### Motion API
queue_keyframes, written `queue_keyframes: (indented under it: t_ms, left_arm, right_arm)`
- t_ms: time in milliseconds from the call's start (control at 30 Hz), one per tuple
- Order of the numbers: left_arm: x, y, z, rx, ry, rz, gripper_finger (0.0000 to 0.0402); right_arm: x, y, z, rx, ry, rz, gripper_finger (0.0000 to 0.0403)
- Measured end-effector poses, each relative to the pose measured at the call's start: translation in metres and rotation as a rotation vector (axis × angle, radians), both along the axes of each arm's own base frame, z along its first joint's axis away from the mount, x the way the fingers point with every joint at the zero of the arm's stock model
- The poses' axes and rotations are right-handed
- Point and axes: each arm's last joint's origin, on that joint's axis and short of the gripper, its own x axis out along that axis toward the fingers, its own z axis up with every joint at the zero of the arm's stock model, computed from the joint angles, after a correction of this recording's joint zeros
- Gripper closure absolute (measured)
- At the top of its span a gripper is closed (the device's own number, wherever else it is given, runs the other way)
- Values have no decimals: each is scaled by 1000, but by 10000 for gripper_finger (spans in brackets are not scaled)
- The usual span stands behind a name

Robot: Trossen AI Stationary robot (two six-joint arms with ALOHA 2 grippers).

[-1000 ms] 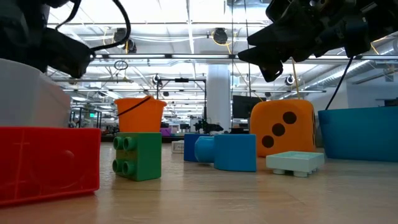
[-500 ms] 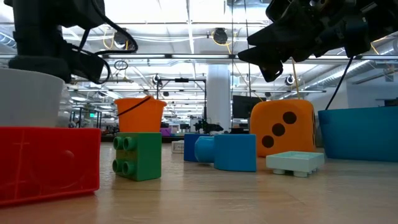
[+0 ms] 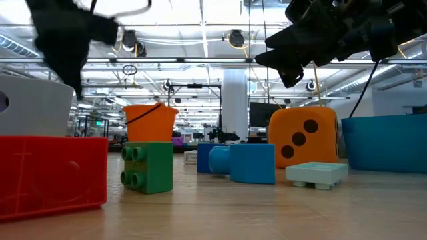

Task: Pick & Place Toys
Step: Adjust the purple dice in the gray bin, then put the blue game piece into the black bin

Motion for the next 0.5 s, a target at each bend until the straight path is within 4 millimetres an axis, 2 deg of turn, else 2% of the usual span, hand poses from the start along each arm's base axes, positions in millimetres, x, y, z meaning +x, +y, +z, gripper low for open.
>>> queue_keyframes:
  t_ms: [167,333,433,500]
  left_arm:
    - [4,-5,42,157,-387,-2,371]
    - [23,-22,64,308,-764,-94,371]
    - [37,-31,63,342,-917,-156,371]
    - [45,-36,53,369,-973,-191,371]
  right_arm:
    - [0,0,0,0,0,0,248]
    - [0,0,0,0,0,0,248]
    - [0,0,0,0,-1,0,248]
    - [0,0,0,0,-3,0,248]
